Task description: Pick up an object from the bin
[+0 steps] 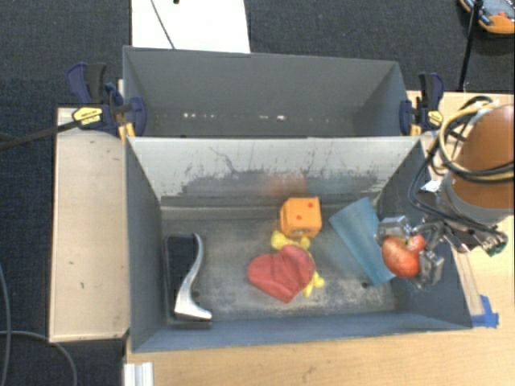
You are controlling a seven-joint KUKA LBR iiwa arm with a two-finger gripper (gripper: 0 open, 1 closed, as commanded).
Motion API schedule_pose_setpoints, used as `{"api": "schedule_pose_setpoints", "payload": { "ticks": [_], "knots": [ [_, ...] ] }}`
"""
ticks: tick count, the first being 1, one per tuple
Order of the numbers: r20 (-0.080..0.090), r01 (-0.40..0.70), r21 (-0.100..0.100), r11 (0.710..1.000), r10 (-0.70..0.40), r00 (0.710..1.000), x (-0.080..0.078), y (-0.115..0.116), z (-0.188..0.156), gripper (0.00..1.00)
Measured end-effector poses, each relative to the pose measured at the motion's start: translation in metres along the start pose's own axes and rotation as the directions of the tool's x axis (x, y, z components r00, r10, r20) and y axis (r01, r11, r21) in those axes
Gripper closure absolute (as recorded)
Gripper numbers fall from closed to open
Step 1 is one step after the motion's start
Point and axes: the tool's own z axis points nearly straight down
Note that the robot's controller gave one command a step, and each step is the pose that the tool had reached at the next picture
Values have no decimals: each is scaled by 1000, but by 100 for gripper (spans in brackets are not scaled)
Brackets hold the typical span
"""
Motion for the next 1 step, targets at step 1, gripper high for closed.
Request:
{"api": "schedule_pose_setpoints", "payload": {
  "ticks": [1],
  "knots": [
    [5, 17, 6, 1000, -17, 1000, -12, 6, -70, 100]
  ]
}}
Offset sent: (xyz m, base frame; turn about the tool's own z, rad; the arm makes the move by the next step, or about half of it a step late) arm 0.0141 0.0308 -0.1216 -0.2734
